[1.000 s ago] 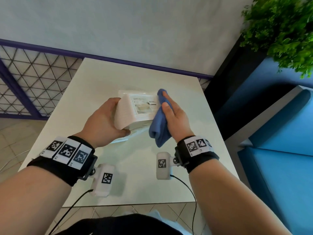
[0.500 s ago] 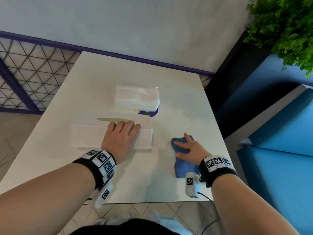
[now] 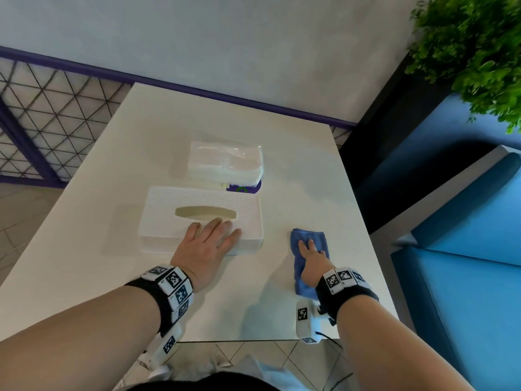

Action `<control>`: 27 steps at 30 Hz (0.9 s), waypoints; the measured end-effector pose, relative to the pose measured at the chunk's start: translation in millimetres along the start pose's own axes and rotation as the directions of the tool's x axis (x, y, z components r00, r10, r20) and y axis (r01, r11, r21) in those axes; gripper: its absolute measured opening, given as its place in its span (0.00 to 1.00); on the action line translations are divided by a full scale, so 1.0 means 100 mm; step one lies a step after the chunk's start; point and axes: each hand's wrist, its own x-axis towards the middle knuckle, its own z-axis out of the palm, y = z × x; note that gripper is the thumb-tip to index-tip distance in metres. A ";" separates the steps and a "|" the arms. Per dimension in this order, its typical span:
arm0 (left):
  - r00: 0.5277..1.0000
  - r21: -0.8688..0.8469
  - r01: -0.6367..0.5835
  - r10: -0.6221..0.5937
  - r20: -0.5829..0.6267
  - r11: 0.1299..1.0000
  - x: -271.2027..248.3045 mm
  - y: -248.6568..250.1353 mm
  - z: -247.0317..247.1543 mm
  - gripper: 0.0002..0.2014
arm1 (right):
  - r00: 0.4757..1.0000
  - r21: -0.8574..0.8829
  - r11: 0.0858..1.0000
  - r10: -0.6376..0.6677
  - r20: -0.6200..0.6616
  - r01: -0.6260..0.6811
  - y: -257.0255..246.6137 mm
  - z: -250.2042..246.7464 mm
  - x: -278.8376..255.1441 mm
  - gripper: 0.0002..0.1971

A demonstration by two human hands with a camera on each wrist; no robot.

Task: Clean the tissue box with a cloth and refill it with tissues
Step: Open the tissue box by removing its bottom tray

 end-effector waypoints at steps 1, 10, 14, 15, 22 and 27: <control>1.000 -0.002 0.019 -0.019 0.010 1.000 -0.05 -0.02 -0.02 0.34 | 1.000 0.015 1.000 -0.003 -0.004 0.003 0.03 -0.03 0.03 0.42; 0.967 -0.006 0.138 -0.134 0.218 0.990 -0.23 -0.21 -0.18 0.45 | 0.915 0.277 0.934 -0.107 -0.389 0.226 -0.68 -0.73 -0.32 0.36; 0.983 -0.030 0.122 -0.117 0.138 0.992 -0.19 -0.17 -0.28 0.36 | 0.766 0.087 0.824 -0.475 -0.433 0.560 -1.31 -0.95 -0.44 0.52; 0.994 -0.053 0.083 -0.079 0.073 0.995 -0.21 -0.17 -0.28 0.31 | 0.771 -0.030 0.832 -0.526 -0.359 0.554 -1.44 -0.95 -0.40 0.58; 0.928 -0.177 0.093 -0.021 0.371 0.980 -0.49 -0.34 -0.22 0.12 | 0.884 -0.345 0.855 -0.451 -0.124 0.387 -1.80 -0.92 -0.09 0.76; 0.673 -0.390 0.734 -0.514 0.532 0.556 -0.39 -0.41 -0.31 0.10 | 0.892 -0.300 0.892 -0.405 -0.201 0.337 -1.84 -0.82 -0.13 0.73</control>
